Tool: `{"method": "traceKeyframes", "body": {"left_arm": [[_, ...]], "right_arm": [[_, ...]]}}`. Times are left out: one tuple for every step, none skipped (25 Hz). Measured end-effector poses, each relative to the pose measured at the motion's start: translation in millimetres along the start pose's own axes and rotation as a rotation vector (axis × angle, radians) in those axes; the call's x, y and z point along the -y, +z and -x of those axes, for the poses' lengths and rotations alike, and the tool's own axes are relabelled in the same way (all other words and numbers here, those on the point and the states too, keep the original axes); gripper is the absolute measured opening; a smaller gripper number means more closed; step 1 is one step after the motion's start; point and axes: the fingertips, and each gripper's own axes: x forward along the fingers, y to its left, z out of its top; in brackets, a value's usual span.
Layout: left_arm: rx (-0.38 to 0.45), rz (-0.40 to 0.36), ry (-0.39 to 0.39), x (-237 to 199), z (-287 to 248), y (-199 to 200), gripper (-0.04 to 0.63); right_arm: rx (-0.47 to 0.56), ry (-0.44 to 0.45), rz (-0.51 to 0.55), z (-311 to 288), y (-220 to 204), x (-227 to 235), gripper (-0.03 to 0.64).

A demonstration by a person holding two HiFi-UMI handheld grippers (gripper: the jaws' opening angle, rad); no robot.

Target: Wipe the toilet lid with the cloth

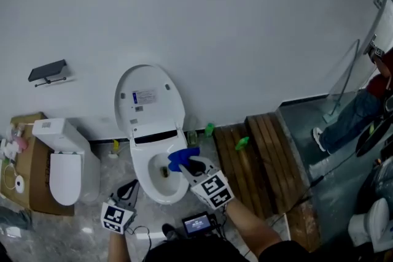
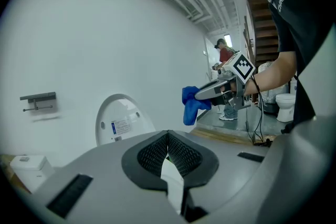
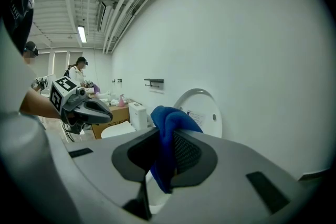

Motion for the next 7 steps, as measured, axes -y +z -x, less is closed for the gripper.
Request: {"method": "traceKeyframes", "body": {"left_arm": [[0.001, -0.002, -0.001, 2.1, -2.2, 2.9, 0.011], [0.002, -0.004, -0.002, 3.6, -4.2, 5.6, 0.011], [0.003, -0.008, -0.001, 4.7, -5.8, 7.9, 0.011], [0.005, -0.013, -0.001, 5.7, -7.2, 9.7, 0.011], [0.005, -0.019, 0.0, 6.8, -8.5, 10.8, 0.011], [0.004, -0.024, 0.001, 8.0, -9.8, 11.5, 0.011], [0.003, -0.028, 0.001, 9.2, -11.0, 11.9, 0.011]], "right_arm": [[0.001, 0.005, 0.001, 0.9, -0.1, 0.8, 0.067], [0.001, 0.01, 0.002, 1.5, -0.5, 1.6, 0.067], [0.0, 0.013, 0.004, 2.1, -1.0, 2.2, 0.067], [0.0, 0.015, 0.006, 3.0, -1.4, 2.9, 0.067], [0.001, 0.017, 0.008, 4.3, -1.5, 3.5, 0.067], [0.003, 0.018, 0.009, 5.8, -1.5, 4.3, 0.067], [0.005, 0.019, 0.011, 7.4, -1.4, 5.0, 0.067]]}}
